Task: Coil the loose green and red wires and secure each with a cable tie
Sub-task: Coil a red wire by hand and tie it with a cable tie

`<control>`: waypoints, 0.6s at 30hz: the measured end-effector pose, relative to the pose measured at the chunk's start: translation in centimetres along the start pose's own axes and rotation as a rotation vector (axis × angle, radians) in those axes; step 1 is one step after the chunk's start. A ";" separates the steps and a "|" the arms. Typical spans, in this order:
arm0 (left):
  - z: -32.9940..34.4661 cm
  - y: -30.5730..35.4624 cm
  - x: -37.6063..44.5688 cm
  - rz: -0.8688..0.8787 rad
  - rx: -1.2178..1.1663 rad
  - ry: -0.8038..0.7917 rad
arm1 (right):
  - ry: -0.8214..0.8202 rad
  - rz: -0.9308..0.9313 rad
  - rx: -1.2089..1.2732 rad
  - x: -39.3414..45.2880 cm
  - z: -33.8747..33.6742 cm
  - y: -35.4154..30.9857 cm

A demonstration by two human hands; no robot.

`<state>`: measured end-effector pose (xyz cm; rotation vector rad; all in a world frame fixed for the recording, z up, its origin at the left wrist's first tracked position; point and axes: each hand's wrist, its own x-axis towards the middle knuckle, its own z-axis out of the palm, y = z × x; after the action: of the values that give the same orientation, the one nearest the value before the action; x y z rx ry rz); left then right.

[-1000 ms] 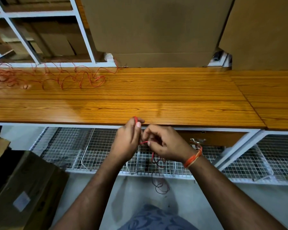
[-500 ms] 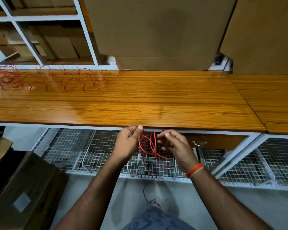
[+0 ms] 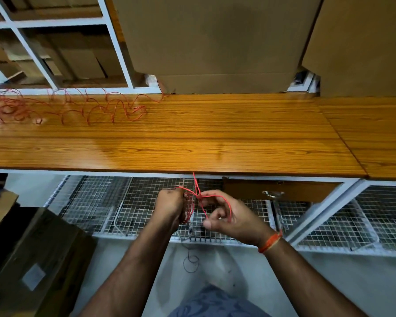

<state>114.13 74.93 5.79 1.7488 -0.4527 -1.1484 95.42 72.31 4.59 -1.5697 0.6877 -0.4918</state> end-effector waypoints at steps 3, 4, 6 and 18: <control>-0.1 -0.4 -0.2 -0.002 0.017 -0.014 | 0.317 0.083 0.251 0.7 0.4 -0.3; -0.1 -0.4 -0.4 -0.005 0.017 -0.019 | 0.390 0.149 0.426 0.9 0.2 -0.4; -0.3 -0.3 -0.7 -0.015 0.023 -0.027 | 0.481 0.239 0.822 1.3 -0.4 -0.4; -1.0 -0.9 0.3 0.049 0.171 -0.110 | 0.538 0.253 -0.063 1.4 -1.6 1.7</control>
<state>115.01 75.66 4.90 1.8160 -0.6740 -1.2046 95.15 70.09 3.00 -1.3866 1.3039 -0.7150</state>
